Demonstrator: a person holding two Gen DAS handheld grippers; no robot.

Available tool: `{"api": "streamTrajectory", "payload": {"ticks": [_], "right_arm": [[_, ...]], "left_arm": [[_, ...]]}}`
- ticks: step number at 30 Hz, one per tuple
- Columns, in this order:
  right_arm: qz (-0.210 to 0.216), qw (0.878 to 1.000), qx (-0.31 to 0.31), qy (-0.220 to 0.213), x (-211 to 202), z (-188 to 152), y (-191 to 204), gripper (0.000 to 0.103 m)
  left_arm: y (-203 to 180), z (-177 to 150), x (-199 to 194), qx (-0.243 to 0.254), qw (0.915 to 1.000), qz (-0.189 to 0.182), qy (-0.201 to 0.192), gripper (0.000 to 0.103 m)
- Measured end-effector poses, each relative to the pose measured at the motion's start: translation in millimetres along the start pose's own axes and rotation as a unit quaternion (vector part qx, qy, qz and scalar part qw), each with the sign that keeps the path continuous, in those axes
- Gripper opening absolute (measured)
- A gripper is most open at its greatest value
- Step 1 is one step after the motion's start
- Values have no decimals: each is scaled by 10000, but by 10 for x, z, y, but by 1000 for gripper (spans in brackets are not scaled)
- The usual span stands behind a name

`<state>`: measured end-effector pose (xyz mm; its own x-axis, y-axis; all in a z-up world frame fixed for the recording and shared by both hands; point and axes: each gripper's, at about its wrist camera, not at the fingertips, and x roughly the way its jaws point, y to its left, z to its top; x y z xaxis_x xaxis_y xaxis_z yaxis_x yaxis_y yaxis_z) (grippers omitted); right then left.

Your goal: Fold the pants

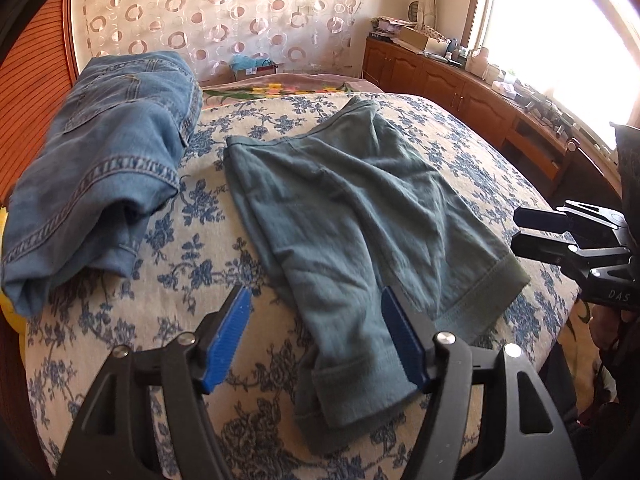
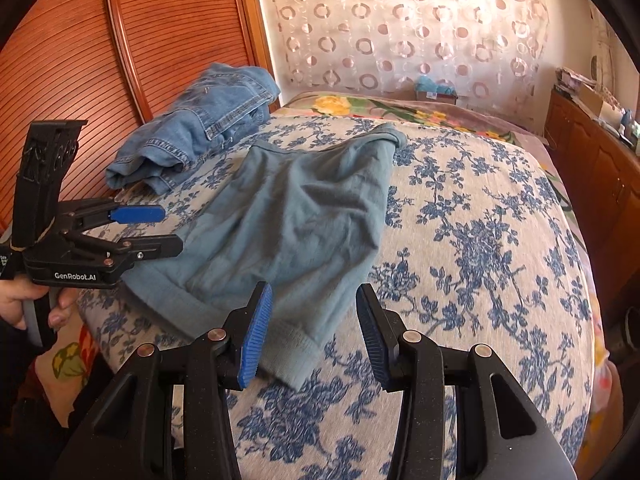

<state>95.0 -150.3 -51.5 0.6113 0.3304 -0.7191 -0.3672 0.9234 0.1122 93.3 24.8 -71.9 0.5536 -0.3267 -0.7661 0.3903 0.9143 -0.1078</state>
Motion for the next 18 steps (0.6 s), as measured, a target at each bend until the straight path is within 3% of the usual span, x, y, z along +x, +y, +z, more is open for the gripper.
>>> {"api": "streamTrajectory", "payload": {"ticks": [18], "right_arm": [[3,9999,-83,125,-102,-269,172,44]], "left_arm": [[-16,-392,-169,-314,9995,-36,-47,67]]}}
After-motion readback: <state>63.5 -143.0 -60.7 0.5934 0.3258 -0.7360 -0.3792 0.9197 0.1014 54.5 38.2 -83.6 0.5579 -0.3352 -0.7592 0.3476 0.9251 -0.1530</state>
